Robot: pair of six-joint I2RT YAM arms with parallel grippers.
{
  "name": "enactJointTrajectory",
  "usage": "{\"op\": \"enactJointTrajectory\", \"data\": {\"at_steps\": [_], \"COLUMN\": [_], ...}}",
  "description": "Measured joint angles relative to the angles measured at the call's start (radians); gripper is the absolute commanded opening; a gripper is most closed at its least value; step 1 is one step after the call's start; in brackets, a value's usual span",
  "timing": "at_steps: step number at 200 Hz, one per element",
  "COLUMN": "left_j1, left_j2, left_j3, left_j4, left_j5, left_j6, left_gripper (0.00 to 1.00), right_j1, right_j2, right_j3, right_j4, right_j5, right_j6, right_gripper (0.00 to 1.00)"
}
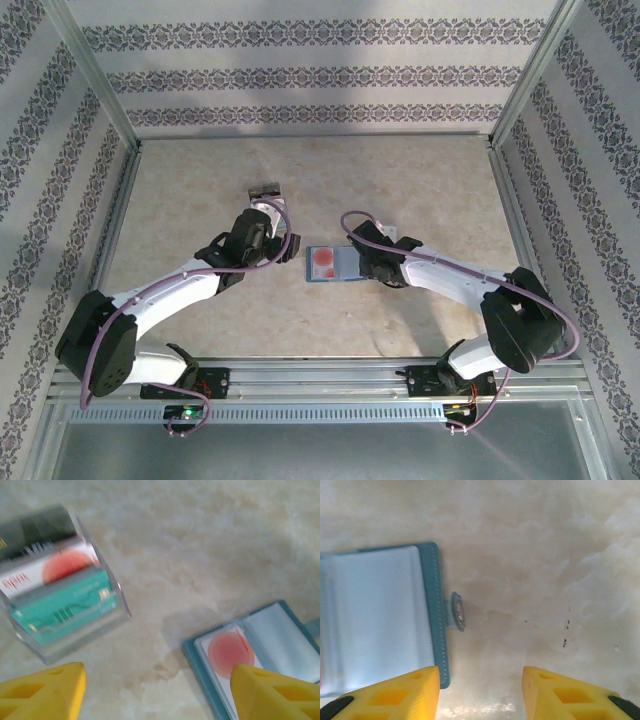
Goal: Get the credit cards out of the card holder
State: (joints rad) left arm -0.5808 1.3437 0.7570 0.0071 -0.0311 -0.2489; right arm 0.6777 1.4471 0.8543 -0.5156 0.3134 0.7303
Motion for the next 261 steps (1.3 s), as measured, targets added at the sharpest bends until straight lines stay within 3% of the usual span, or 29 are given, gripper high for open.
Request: {"op": "enactJointTrajectory", "data": {"at_steps": [59, 94, 156, 261], "left_j1": [-0.056, -0.06, -0.061, -0.061], "left_j2": [0.122, 0.195, 0.277, 0.346], "left_j3": [-0.034, -0.048, -0.053, -0.051], "left_j4": [0.046, 0.119, 0.211, 0.23], "left_j5": [0.067, 0.118, 0.154, 0.159], "left_j6": [-0.074, -0.124, -0.169, -0.187], "left_gripper": [0.4, 0.38, 0.34, 0.3], "right_j1": [0.0, 0.0, -0.024, -0.06], "right_j2": [-0.023, 0.063, 0.206, 0.294], "right_j3": [0.001, 0.024, 0.053, 0.053], "right_j4": [0.105, 0.225, 0.346, 0.447], "right_j5": [-0.148, -0.275, -0.409, -0.51], "right_j6": [0.005, 0.014, 0.031, 0.05], "right_gripper": [0.48, 0.47, 0.37, 0.35]}}
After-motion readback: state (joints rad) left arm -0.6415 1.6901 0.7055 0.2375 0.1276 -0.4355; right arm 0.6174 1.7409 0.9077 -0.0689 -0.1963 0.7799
